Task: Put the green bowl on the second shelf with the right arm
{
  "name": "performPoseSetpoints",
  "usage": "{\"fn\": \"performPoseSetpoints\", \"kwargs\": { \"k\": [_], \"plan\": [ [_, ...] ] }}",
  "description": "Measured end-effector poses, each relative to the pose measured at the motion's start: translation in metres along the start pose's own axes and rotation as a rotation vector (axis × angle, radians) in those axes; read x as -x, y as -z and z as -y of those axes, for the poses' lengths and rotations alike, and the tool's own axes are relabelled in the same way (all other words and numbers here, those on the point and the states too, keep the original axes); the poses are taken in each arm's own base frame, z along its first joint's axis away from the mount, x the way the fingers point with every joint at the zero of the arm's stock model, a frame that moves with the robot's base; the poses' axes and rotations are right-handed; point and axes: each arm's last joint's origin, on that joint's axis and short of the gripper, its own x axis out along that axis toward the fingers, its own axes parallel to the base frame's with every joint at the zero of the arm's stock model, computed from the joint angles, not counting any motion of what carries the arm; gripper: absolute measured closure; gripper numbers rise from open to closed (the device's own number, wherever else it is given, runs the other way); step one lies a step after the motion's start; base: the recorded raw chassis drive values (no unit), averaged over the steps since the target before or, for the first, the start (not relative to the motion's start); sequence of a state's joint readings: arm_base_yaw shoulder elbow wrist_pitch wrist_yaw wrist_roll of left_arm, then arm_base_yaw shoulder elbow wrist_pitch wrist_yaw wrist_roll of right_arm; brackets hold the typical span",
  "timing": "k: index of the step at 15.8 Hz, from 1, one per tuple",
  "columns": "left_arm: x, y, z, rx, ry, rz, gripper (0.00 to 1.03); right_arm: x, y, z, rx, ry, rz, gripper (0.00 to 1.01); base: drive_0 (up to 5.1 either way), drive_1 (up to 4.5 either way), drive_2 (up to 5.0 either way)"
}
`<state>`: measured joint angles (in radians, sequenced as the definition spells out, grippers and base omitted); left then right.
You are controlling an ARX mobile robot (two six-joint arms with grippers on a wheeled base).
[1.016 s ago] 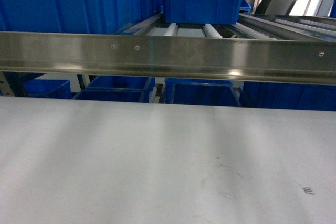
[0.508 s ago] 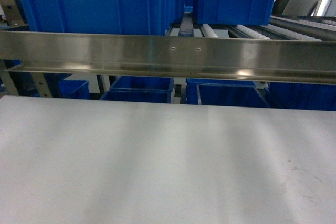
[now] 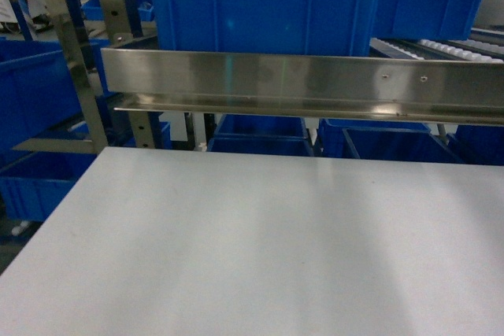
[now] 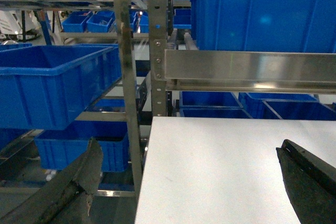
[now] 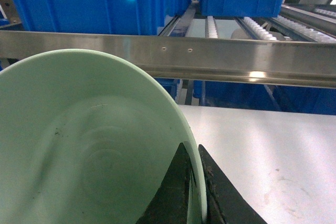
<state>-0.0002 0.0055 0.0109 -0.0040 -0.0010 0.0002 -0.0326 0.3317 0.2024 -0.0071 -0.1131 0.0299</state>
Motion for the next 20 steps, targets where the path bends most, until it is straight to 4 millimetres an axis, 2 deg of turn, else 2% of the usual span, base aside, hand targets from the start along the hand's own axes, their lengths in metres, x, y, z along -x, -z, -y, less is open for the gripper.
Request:
{"fn": "performPoseSetpoints", "kwargs": {
  "k": [20],
  "plan": [
    [0.0000, 0.0000, 0.0000, 0.000, 0.000, 0.000, 0.05, 0.0000, 0.0000, 0.0000, 0.000, 0.000, 0.000, 0.99, -5.0, 2.36, 2.4]
  ]
}}
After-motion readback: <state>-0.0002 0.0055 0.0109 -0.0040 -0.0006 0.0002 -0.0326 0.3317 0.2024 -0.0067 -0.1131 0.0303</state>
